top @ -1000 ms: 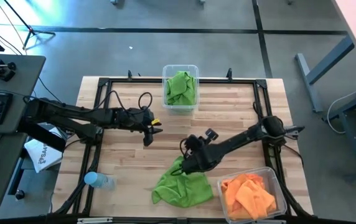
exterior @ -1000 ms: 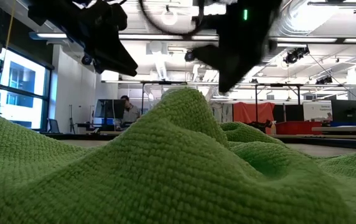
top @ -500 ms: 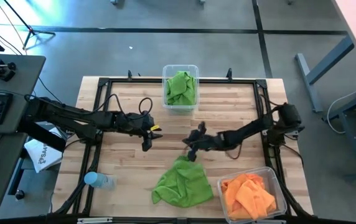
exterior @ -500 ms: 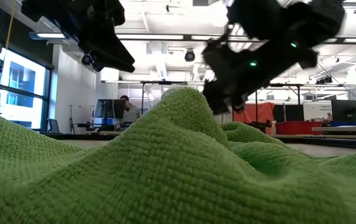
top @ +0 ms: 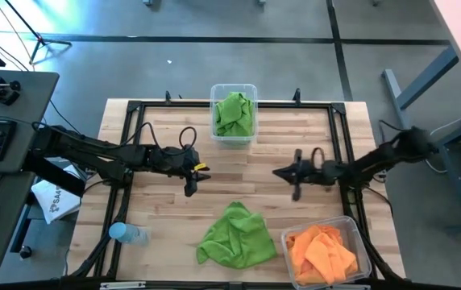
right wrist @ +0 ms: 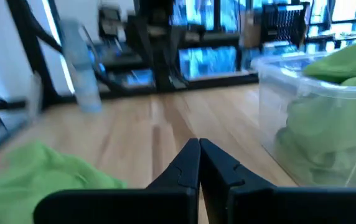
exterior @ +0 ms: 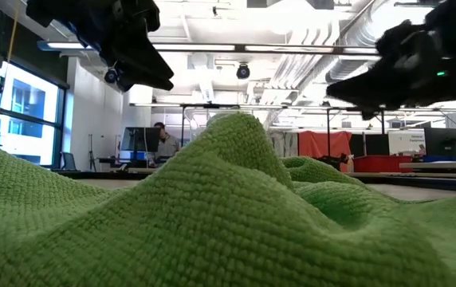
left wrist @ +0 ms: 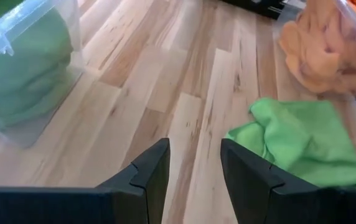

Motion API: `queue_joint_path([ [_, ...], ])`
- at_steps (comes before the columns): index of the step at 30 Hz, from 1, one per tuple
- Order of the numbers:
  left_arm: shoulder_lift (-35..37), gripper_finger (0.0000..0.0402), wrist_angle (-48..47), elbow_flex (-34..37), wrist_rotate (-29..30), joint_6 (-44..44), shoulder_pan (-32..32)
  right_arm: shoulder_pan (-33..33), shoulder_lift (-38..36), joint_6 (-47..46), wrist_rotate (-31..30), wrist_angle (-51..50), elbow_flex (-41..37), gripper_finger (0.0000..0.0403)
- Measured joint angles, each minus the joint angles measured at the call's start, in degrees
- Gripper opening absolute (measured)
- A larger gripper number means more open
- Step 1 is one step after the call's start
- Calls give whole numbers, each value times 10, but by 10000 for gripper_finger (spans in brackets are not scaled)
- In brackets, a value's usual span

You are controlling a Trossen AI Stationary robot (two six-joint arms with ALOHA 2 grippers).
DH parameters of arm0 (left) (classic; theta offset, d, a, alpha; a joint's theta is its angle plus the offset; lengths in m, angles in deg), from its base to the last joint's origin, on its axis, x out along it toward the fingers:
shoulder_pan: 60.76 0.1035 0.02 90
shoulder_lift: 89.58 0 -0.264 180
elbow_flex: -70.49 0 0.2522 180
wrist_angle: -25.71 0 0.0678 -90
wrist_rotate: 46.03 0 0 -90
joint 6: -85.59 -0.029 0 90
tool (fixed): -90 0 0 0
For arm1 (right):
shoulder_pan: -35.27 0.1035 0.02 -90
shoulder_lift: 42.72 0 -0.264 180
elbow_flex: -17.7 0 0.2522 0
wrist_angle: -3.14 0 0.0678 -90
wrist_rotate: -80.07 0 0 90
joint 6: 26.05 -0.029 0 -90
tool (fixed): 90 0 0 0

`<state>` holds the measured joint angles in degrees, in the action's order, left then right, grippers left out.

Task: Sort microfiber towel by color & place in baskets
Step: Put the green microfiber towel into the top transparent bin

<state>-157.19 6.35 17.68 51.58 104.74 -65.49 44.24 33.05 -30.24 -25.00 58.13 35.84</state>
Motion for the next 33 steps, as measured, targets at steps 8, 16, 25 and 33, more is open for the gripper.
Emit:
queue_joint_path([
  [8, -21, 133, 13, 0, 2, 18, -7, -9, -148, -18, 68, -55, -39, 0],
  [16, -44, 133, 29, 1, 2, 39, -7, -33, -304, -24, 70, -239, -38, 0],
  [25, -44, 133, 30, 0, 0, 48, -7, -34, -486, -3, 61, -392, -38, 0],
  [33, -44, 133, 30, 0, 0, 48, -7, -34, -617, -8, 61, -537, -38, 0],
])
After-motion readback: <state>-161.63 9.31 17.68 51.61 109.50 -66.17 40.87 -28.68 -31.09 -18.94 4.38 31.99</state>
